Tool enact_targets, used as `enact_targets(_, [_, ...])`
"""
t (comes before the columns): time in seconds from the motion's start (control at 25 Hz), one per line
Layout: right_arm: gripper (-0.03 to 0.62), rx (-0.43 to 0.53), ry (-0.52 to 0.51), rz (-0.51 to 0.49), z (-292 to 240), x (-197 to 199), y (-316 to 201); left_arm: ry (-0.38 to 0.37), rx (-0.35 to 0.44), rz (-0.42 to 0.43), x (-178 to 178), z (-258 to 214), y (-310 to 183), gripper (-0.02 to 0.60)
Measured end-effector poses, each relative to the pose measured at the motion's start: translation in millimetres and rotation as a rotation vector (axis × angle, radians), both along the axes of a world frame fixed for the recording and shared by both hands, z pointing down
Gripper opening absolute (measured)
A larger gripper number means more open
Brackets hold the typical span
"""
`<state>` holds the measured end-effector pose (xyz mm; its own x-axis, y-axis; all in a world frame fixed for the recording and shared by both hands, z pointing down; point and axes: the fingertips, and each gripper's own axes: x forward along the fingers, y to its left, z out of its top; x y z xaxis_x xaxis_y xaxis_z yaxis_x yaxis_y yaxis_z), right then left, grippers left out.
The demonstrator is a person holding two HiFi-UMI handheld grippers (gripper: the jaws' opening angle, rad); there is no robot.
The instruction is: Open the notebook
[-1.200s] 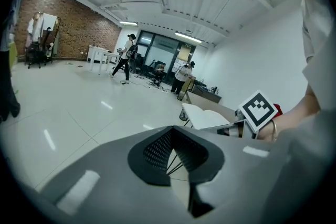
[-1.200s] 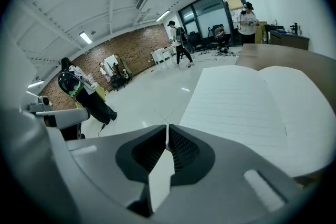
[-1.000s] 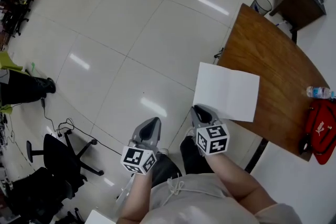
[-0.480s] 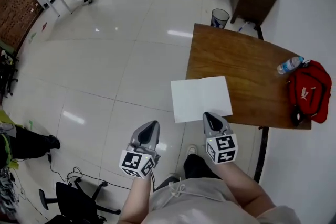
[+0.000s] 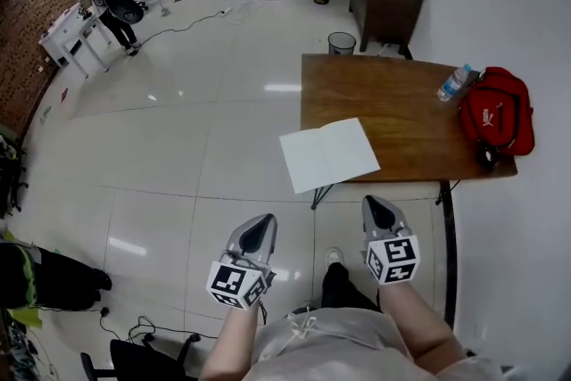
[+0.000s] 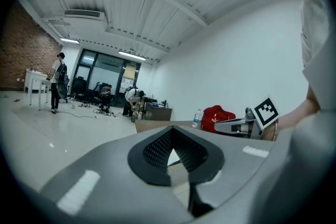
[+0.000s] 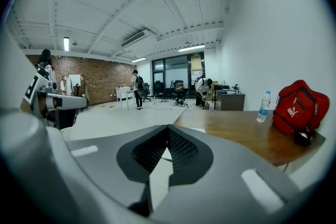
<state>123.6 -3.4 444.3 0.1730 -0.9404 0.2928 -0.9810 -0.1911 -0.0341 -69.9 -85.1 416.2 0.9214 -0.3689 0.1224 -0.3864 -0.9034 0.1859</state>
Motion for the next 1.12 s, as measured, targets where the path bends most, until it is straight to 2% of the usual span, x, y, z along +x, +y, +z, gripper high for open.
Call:
enact_targets(0.2, [0.006, 0.036, 0.024, 0.017, -15, -26, 44, 0.013, 0.026, 0.029, -26, -14, 31, 0.006])
enact_targets(0.48, [0.006, 0.102, 0.010, -0.022, -28, -51, 87, 0.053, 0.015, 0.026, -38, -20, 67, 0.006])
enact_targets(0.6, [0.006, 0.120, 0.034, -0.050, -37, -53, 100, 0.086, 0.029, 0.028, -34, -32, 79, 0.005])
enact_targets(0.76, [0.005, 0.115, 0.012, -0.054, -36, -47, 117, 0.100, 0.037, 0.029, -26, -37, 97, 0.006])
enact_targets(1.12, [0.005, 0.123, 0.023, -0.089, -41, -51, 136, 0.069, 0.027, 0.063, -17, -31, 123, 0.006])
